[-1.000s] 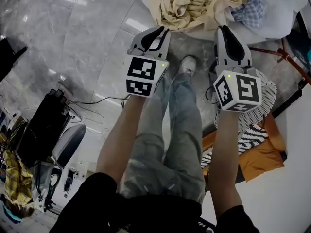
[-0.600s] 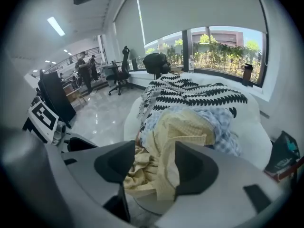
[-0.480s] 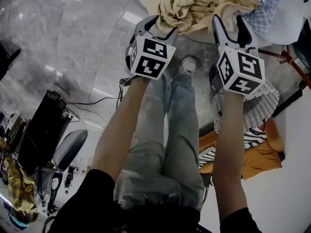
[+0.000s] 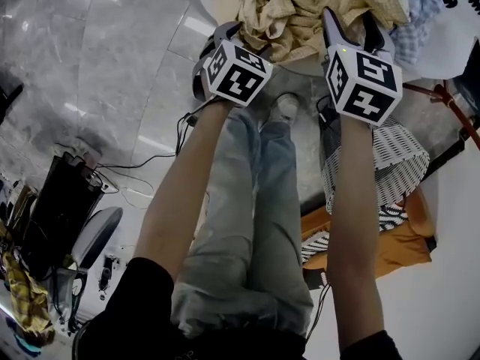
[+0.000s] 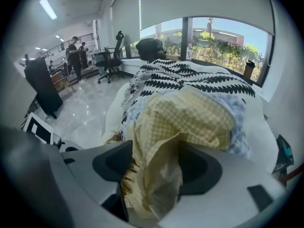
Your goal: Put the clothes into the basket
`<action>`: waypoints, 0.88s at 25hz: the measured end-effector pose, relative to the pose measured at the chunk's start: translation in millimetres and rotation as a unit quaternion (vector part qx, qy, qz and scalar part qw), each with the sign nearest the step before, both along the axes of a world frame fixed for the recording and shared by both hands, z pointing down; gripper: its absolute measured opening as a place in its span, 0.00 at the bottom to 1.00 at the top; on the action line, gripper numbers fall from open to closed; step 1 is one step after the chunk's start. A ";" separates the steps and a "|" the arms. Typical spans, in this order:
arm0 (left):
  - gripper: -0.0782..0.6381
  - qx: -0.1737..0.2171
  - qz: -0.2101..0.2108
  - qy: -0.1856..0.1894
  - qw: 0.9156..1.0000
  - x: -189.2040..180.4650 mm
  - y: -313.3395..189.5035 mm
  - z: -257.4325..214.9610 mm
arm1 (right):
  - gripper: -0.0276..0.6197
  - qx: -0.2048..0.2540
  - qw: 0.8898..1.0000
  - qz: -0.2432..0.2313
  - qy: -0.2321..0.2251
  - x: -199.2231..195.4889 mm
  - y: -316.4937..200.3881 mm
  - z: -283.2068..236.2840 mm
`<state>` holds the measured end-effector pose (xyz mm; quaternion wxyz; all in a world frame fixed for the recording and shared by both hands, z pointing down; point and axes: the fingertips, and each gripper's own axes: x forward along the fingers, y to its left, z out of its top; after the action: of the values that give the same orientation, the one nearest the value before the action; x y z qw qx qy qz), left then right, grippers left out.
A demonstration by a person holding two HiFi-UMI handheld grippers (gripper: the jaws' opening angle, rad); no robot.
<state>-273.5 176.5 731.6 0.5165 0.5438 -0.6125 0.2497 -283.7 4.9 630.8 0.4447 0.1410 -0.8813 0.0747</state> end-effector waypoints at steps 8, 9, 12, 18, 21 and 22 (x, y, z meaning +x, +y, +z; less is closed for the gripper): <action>0.52 -0.019 0.050 -0.026 0.998 12.8 -13.8 44.4 | 0.45 0.032 0.999 -0.007 0.032 -4.2 -4.2 39.1; 0.52 -0.022 0.051 -0.027 0.998 12.0 -15.8 46.3 | 0.45 0.041 0.998 -0.009 0.040 -2.5 -7.6 39.6; 0.52 -0.030 0.056 -0.028 0.998 9.2 -20.5 48.5 | 0.38 0.055 0.997 -0.010 0.055 2.4 -15.8 39.6; 0.37 -0.033 0.050 -0.012 0.998 4.3 -14.3 44.4 | 0.13 0.012 0.998 0.017 0.060 18.0 -13.2 43.1; 0.26 -0.025 0.027 -0.002 0.999 1.6 0.6 28.3 | 0.11 -0.020 0.998 0.037 0.042 25.8 -0.2 30.8; 0.25 -0.020 0.013 0.003 1.000 -1.7 4.6 18.7 | 0.11 -0.028 0.998 0.041 0.034 26.9 2.7 22.7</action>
<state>-275.2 181.1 750.3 0.5257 0.5420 -0.5991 0.2664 -256.8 7.6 653.5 0.4745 0.1673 -0.8568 0.1130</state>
